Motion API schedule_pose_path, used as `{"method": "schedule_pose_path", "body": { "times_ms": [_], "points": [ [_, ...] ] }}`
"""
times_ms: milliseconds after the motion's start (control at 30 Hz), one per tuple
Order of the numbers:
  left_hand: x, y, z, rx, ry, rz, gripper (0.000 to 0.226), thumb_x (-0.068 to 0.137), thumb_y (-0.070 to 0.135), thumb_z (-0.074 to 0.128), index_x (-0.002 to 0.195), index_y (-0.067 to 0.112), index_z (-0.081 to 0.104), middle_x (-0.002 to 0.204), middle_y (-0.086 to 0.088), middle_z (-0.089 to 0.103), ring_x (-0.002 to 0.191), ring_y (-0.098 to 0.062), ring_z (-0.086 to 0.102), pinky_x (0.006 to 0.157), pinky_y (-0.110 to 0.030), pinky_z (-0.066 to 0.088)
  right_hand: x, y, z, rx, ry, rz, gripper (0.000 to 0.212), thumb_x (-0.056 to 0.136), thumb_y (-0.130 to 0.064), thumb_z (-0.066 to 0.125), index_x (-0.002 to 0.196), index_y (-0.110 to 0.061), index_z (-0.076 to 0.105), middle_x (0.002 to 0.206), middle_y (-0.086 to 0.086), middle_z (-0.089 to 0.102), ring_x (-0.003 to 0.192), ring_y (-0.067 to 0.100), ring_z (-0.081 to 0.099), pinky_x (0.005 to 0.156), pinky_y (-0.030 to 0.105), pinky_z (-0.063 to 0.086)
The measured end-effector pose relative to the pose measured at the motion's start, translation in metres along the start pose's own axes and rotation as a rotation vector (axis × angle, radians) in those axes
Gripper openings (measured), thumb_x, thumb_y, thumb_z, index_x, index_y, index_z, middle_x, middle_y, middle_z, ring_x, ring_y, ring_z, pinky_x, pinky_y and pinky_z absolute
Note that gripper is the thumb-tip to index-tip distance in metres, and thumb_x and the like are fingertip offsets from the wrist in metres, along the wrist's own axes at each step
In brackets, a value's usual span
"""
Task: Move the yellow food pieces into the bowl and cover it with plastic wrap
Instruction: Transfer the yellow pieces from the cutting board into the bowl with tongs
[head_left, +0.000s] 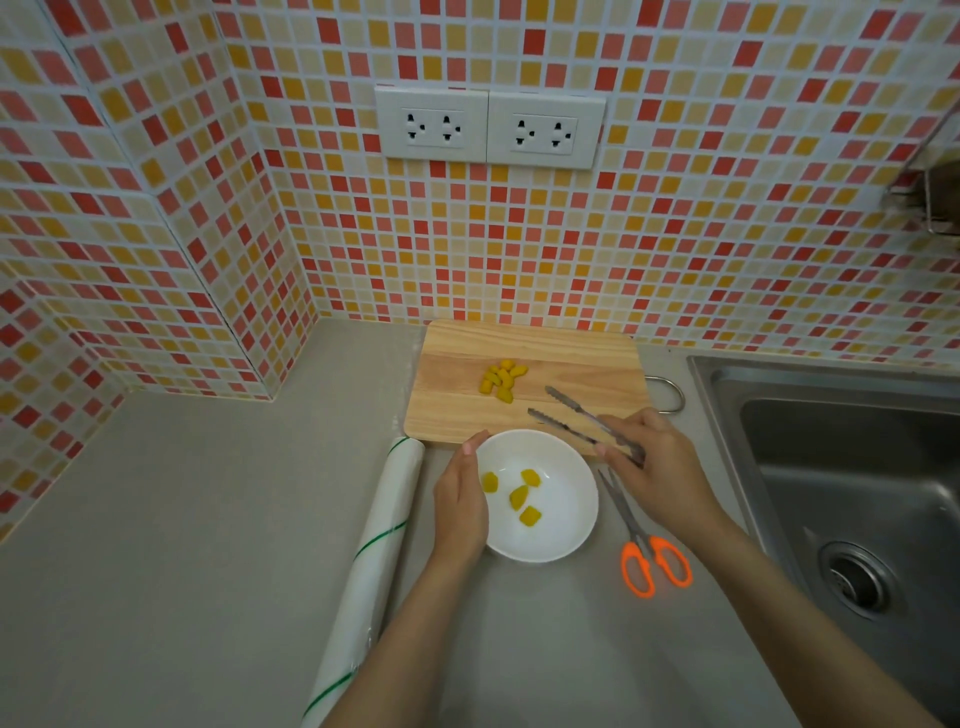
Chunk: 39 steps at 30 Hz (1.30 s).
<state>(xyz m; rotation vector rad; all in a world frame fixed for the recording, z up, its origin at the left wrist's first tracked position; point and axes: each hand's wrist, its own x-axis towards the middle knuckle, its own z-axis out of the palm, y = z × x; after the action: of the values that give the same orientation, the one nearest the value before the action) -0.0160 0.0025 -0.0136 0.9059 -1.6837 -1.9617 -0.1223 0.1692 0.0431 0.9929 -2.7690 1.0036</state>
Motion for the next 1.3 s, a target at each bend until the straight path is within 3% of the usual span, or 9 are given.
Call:
{"method": "schedule_pose_path", "body": {
  "times_ms": [100,200,367,633,800,900,1033,1200,1300],
  "points": [
    [0.0,0.0,0.0,0.002,0.004,-0.002,0.035,0.099,0.036,0.03,0.105,0.038,0.064,0.104,0.025,0.063,0.09,0.018,0.057,0.066,0.0,0.042,0.03,0.009,0.014,-0.058,-0.033,0.117,0.033,0.086,-0.02,0.063,0.117,-0.011,0.064,0.087,0.007,0.048,0.08,0.023,0.053,0.068,0.026,0.036],
    [0.001,-0.001,0.0,0.002,0.0,-0.008,0.035,0.099,0.036,0.03,0.106,0.04,0.064,0.108,0.021,0.064,0.097,0.01,0.059,0.073,-0.009,0.045,0.056,0.011,0.037,-0.099,-0.151,0.173,0.022,0.087,-0.022,0.06,0.102,-0.007,0.067,0.087,0.012,0.049,0.092,0.033,0.055,0.066,0.027,0.032],
    [0.003,-0.004,0.0,-0.02,-0.003,-0.027,0.035,0.099,0.037,0.03,0.104,0.04,0.065,0.109,0.018,0.066,0.104,0.001,0.059,0.082,-0.019,0.046,0.085,0.001,0.067,-0.144,-0.229,0.184,0.032,0.09,-0.026,0.055,0.117,-0.011,0.063,0.106,0.02,0.052,0.099,0.036,0.055,0.075,0.034,0.044],
    [0.005,-0.007,0.001,-0.027,0.002,-0.025,0.036,0.1,0.035,0.029,0.104,0.039,0.065,0.11,0.017,0.067,0.105,-0.001,0.06,0.083,-0.018,0.046,0.091,0.015,0.075,-0.13,-0.143,0.296,0.029,0.091,-0.025,0.055,0.112,-0.007,0.064,0.104,0.018,0.059,0.098,0.034,0.056,0.079,0.037,0.046],
    [0.006,-0.007,0.001,-0.023,-0.004,-0.016,0.036,0.1,0.034,0.029,0.103,0.04,0.065,0.11,0.016,0.067,0.107,-0.004,0.06,0.089,-0.023,0.046,0.076,0.008,0.053,-0.09,-0.074,0.135,0.025,0.09,-0.019,0.056,0.109,-0.009,0.069,0.089,0.018,0.058,0.083,0.031,0.056,0.064,0.03,0.037],
    [0.005,-0.007,0.001,-0.022,-0.002,-0.007,0.036,0.1,0.034,0.029,0.103,0.04,0.064,0.11,0.017,0.066,0.107,-0.002,0.059,0.087,-0.021,0.045,0.052,0.0,0.03,-0.001,-0.053,0.039,0.024,0.088,-0.013,0.06,0.11,-0.01,0.069,0.079,0.01,0.054,0.078,0.028,0.056,0.063,0.028,0.034],
    [0.005,-0.007,0.002,-0.03,0.002,-0.002,0.036,0.1,0.035,0.029,0.105,0.037,0.065,0.115,0.009,0.067,0.109,-0.007,0.059,0.091,-0.026,0.045,0.012,-0.007,0.005,-0.02,-0.172,-0.037,0.025,0.087,-0.016,0.061,0.11,-0.019,0.07,0.078,0.004,0.051,0.074,0.019,0.052,0.066,0.033,0.042],
    [0.004,-0.007,0.002,-0.001,0.009,0.025,0.037,0.1,0.035,0.028,0.106,0.037,0.064,0.114,0.011,0.066,0.11,-0.007,0.059,0.09,-0.023,0.044,-0.011,-0.012,-0.004,-0.109,-0.463,-0.038,0.032,0.087,-0.025,0.06,0.119,-0.031,0.062,0.094,0.005,0.054,0.088,0.019,0.054,0.078,0.037,0.047],
    [0.004,-0.007,0.003,-0.002,0.009,0.031,0.037,0.1,0.034,0.028,0.111,0.032,0.063,0.118,0.005,0.066,0.111,-0.009,0.059,0.093,-0.026,0.045,-0.007,-0.013,-0.01,-0.115,-0.478,-0.066,0.037,0.085,-0.026,0.063,0.122,-0.03,0.06,0.094,0.003,0.053,0.086,0.014,0.05,0.077,0.031,0.043]
  ]
}}
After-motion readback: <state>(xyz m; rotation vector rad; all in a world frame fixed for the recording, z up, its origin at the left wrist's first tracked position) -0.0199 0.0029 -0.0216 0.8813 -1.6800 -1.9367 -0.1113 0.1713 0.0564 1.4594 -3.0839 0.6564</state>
